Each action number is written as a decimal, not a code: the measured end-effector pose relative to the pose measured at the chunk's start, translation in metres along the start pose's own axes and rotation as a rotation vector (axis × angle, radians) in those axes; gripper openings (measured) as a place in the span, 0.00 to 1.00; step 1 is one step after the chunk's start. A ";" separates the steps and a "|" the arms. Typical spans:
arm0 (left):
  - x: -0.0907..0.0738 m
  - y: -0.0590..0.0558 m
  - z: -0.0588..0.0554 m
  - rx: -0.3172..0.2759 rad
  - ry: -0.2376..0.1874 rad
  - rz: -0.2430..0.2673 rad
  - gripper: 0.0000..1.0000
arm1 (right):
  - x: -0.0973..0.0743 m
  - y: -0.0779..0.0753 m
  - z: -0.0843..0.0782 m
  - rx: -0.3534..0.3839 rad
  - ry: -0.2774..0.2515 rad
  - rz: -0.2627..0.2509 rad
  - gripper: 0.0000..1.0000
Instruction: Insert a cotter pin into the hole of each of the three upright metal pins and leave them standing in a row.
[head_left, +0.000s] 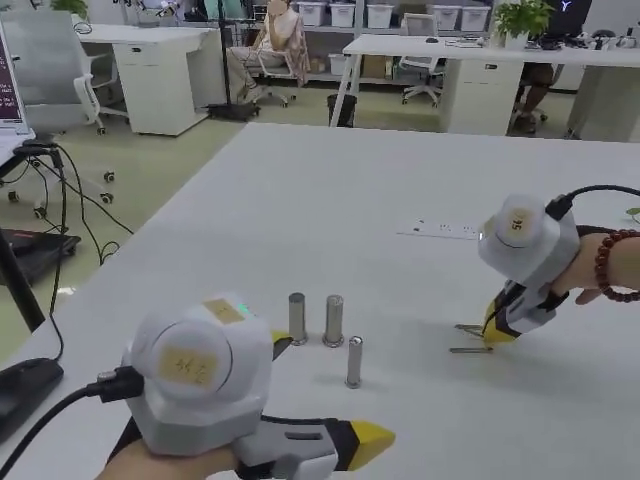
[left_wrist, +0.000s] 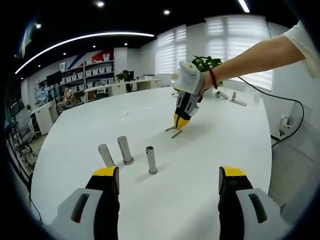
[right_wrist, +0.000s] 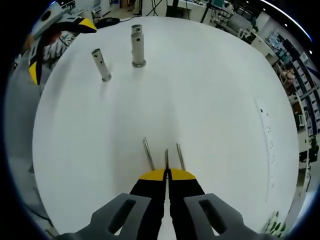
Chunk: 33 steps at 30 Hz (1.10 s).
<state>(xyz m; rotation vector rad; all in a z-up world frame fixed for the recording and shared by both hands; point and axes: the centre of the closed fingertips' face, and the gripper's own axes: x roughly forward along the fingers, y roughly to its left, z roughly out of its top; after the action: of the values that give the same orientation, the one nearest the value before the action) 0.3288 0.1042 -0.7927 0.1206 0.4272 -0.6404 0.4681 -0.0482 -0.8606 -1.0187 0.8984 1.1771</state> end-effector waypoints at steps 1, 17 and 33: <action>0.000 0.000 0.000 -0.003 0.000 -0.001 0.81 | -0.002 0.001 0.000 0.003 -0.004 -0.004 0.01; 0.004 -0.006 0.020 -0.076 -0.077 -0.040 0.57 | -0.044 0.027 0.026 -0.036 -0.150 -0.062 0.02; 0.008 -0.012 0.021 -0.225 -0.063 -0.081 0.45 | -0.071 0.065 0.064 -0.195 -0.253 -0.102 0.02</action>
<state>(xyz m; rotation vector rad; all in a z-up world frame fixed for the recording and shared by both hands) 0.3351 0.0850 -0.7766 -0.1306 0.4421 -0.6698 0.3937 -0.0030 -0.7845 -1.0311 0.5346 1.2908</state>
